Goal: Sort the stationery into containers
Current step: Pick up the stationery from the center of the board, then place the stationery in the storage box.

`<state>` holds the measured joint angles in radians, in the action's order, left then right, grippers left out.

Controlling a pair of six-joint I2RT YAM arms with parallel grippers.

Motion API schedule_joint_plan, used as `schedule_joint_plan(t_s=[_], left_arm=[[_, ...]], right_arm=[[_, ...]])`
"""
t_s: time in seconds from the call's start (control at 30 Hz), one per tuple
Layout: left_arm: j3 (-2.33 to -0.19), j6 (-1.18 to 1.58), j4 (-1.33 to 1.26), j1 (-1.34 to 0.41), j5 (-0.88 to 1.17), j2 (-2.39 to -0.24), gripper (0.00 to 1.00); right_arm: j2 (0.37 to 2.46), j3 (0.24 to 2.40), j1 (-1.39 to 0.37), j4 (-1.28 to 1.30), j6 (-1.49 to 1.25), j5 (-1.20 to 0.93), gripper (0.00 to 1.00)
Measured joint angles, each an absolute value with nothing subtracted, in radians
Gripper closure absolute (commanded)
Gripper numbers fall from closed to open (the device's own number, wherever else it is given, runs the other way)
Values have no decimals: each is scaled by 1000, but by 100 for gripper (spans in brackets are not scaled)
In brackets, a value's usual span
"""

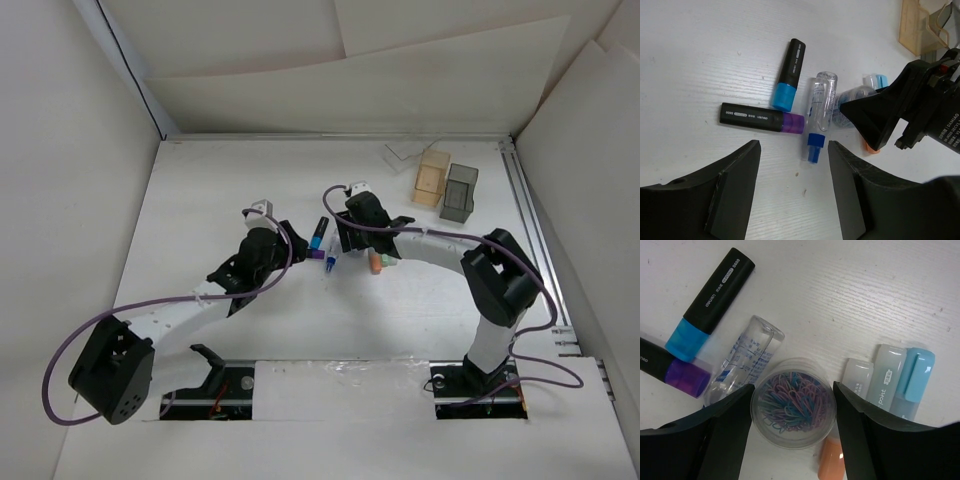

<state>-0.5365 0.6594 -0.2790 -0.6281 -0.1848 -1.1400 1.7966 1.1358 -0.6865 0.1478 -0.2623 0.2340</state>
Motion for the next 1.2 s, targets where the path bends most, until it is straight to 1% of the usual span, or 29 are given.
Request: schedule_joint_plan(t_s=[0.03, 0.1, 0.13, 0.27, 0.37, 0.47, 0.6, 0.7, 0.8, 1.0, 1.1, 1.2], left_arm=[[-537, 659, -282, -628, -183, -1143, 48], [-537, 659, -287, -628, -180, -1144, 48], [-537, 659, -292, -628, -178, -1144, 48], [-537, 658, -305, -628, -170, -1144, 48], [-537, 654, -310, -628, -168, -1143, 48], [-537, 652, -311, -628, -165, -1143, 48], [-537, 651, -311, -628, -162, -1143, 48], [-537, 648, -318, -628, -156, -1143, 48], [-537, 643, -322, -628, -151, -1143, 48], [-537, 634, -341, -628, -146, -1152, 48], [-537, 628, -361, -628, -145, -1169, 48], [-537, 625, -371, -628, -139, -1188, 50]], right_arm=[[1797, 1136, -686, 148, -262, 235, 44], [1797, 1136, -686, 148, -268, 234, 53], [1797, 1136, -686, 148, -269, 235, 62], [1782, 1139, -680, 170, -270, 236, 62], [1756, 1186, -660, 228, -269, 232, 62], [1750, 1306, -598, 255, -264, 219, 63], [1788, 1530, -455, 260, -258, 195, 65], [1887, 1732, -344, 257, -254, 195, 65], [2038, 1951, -252, 270, -247, 199, 65], [2354, 2291, -144, 342, -238, 197, 65], [2458, 2368, -115, 363, -239, 183, 65], [2503, 2373, -97, 375, -239, 172, 63]])
